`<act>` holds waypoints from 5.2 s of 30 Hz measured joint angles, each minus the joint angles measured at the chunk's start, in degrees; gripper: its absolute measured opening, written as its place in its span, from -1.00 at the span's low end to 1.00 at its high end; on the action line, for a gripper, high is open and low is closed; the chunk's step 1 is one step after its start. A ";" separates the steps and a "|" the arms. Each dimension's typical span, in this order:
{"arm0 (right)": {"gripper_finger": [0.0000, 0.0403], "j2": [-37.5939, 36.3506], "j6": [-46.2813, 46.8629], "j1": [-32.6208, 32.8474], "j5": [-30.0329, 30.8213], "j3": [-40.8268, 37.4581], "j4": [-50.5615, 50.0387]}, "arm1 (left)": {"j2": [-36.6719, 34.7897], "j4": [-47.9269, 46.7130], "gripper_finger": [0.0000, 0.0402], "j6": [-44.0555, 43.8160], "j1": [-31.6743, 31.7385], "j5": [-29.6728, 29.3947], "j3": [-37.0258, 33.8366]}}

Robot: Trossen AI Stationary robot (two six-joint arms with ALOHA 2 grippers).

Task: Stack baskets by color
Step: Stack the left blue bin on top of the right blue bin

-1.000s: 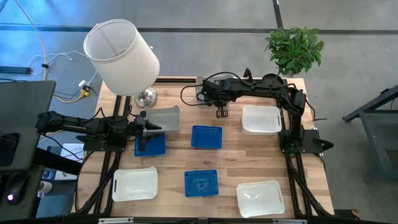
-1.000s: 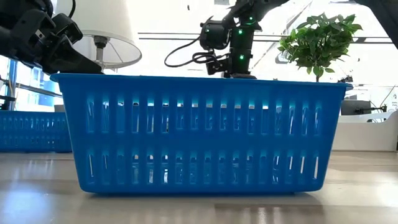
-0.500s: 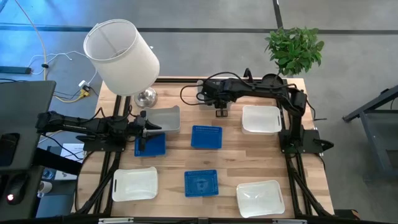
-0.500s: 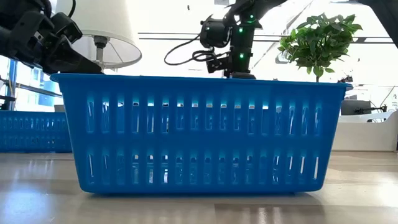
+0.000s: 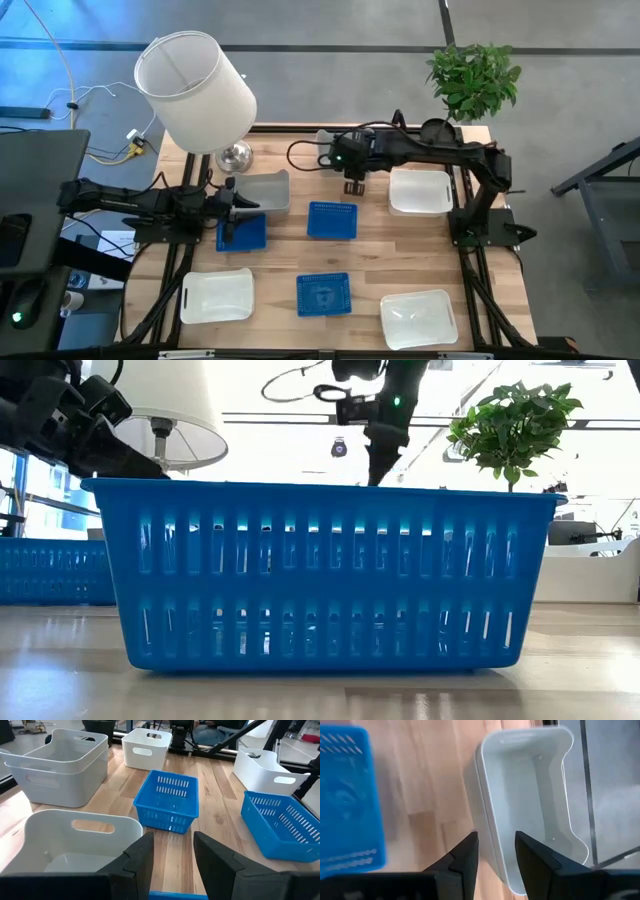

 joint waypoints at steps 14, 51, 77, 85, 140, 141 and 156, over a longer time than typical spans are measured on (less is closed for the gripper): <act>-0.43 -7.94 6.01 3.09 -0.61 0.00 -4.07 | 11.32 -21.44 -0.36 -1.99 -0.85 2.85 17.23; -0.43 -8.30 9.53 3.21 -3.78 -0.01 -7.85 | 49.45 -42.31 -0.36 -18.99 -19.68 2.67 33.42; -0.43 -8.25 17.09 4.25 -6.03 -0.02 -7.75 | 58.41 -42.04 -0.95 -21.55 -20.93 3.83 33.40; -0.43 -8.27 17.09 6.19 -6.05 -0.02 -3.99 | 58.41 -41.95 -0.98 -24.03 -23.05 3.87 33.41; -0.43 -8.23 11.70 5.68 -11.33 -0.04 30.73 | 58.41 -45.94 -1.00 27.46 -17.03 -25.84 56.89; -0.43 -8.23 11.30 5.26 -11.80 -0.04 30.75 | 58.41 -46.34 -1.00 27.56 -16.41 -25.84 56.89; -0.43 -7.15 6.63 3.39 -16.28 -1.34 28.03 | 61.05 -54.11 -1.00 27.43 -14.25 -25.46 56.89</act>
